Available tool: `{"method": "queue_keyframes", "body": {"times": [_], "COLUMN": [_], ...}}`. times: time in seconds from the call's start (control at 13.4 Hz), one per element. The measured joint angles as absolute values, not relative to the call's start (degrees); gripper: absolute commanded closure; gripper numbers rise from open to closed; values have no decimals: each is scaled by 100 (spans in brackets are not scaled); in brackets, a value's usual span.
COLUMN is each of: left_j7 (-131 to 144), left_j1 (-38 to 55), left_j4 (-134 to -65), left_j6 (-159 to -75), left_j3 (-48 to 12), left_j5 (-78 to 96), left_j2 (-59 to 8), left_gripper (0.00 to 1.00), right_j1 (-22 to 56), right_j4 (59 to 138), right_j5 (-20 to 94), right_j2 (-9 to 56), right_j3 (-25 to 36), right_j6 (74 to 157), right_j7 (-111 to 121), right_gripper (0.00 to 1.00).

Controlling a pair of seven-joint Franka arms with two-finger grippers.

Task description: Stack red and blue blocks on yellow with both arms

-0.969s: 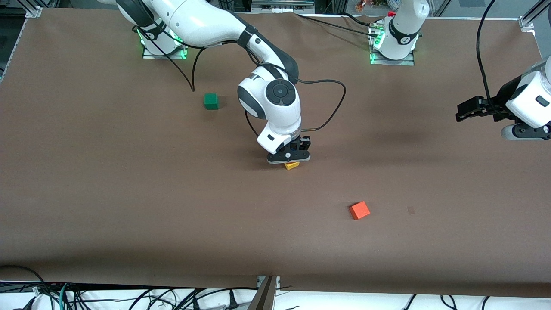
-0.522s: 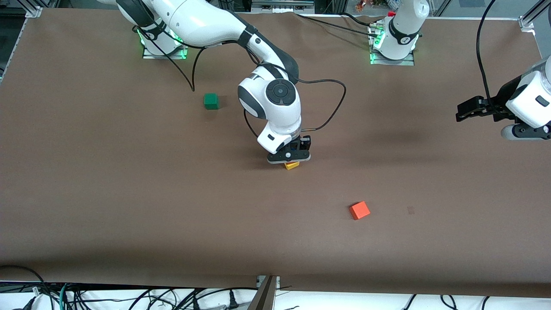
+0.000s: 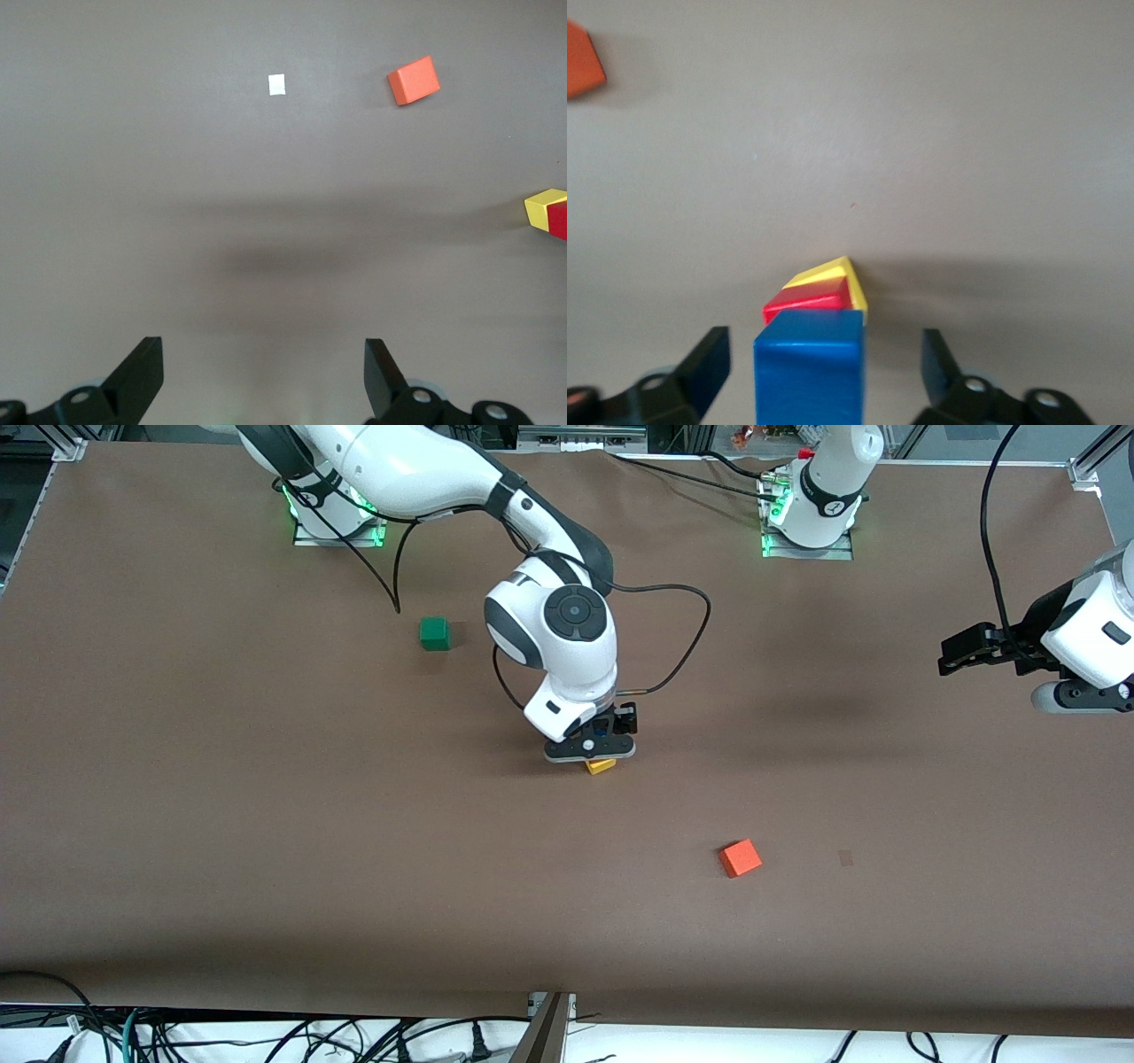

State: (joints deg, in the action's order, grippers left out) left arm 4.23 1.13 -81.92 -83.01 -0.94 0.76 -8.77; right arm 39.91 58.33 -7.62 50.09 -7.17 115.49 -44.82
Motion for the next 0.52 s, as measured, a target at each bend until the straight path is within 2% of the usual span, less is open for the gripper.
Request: {"method": "queue_keyframes", "body": {"times": [0.3, 0.52], "left_j7": [423, 423], "left_j1": [113, 113], "left_j4": [-8191, -8189], "left_j6": [-8301, -8301], "left_j3": [-93, -91], "left_j5": [76, 76], "left_j2": [-877, -880], "left_gripper": [0, 0], "right_j1": [3618, 3083], "right_j4": [5748, 5739], "right_j5": [-718, -29], "right_j2": [4355, 3777], "right_j3": [-704, -664], "right_j6": [10894, 10030], "right_j7": [-4356, -3647], "right_gripper": [0, 0]}}
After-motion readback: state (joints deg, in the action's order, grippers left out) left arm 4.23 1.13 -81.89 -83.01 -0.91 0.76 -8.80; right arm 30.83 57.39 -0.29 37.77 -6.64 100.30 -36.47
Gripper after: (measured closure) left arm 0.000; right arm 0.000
